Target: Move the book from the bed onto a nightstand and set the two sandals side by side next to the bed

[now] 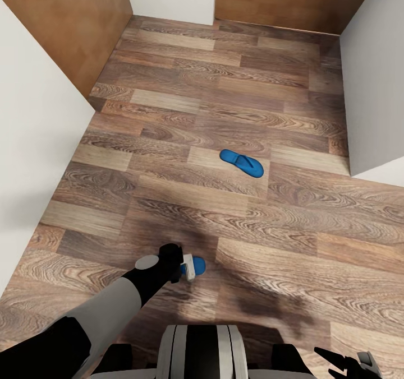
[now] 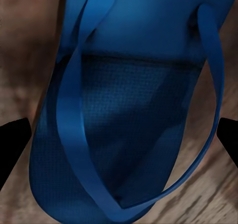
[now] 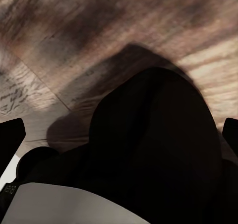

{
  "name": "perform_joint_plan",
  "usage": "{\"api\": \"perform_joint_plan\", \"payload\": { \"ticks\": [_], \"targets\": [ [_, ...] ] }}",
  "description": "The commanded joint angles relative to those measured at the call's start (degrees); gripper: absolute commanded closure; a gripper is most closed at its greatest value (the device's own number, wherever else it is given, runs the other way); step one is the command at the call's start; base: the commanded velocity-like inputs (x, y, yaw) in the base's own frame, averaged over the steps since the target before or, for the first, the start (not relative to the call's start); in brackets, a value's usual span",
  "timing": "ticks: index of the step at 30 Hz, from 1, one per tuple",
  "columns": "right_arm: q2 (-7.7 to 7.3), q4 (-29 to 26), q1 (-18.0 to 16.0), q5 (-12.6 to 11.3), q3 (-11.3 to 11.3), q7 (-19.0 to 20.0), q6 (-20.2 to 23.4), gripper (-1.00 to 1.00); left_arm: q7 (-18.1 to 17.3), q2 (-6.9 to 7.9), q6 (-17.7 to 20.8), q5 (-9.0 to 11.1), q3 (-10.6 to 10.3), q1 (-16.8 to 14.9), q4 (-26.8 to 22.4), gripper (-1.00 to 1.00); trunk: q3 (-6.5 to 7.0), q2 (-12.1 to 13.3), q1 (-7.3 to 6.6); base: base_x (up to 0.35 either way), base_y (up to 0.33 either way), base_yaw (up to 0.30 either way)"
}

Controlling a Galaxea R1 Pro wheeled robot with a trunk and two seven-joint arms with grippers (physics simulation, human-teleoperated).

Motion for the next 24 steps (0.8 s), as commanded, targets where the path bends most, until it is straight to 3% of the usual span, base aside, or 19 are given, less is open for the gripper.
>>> {"api": "perform_joint_plan", "payload": {
  "ticks": [1, 11, 16, 24],
  "targets": [
    [0.0, 0.0, 0.0, -0.2, -0.1, 0.1, 0.3, -1.0, -0.5, 0.03, 0.1, -0.6, -0.1, 0.0, -0.1, 1.0, -0.03, 0.0, -0.01, 0.0, 0.0, 0.0],
    [0.0, 0.0, 0.0, -0.2, -0.1, 0.1, 0.3, -1.0, -0.5, 0.08, 0.1, -0.6, -0.1, 0.0, -0.1, 1.0, -0.03, 0.0, -0.01, 0.0, 0.0, 0.0],
    [0.0, 0.0, 0.0, -0.2, -0.1, 0.1, 0.3, -1.0, -0.5, 0.09, 0.1, -0.6, -0.1, 0.0, -0.1, 1.0, 1.08, 0.1, -0.14, 0.0, 0.0, 0.0],
    [0.0, 0.0, 0.0, -0.2, -0.1, 0.1, 0.3, -1.0, -0.5, 0.09, 0.1, -0.6, -0.1, 0.0, -0.1, 1.0, 1.08, 0.1, -0.14, 0.0, 0.0, 0.0]
  ]
}}
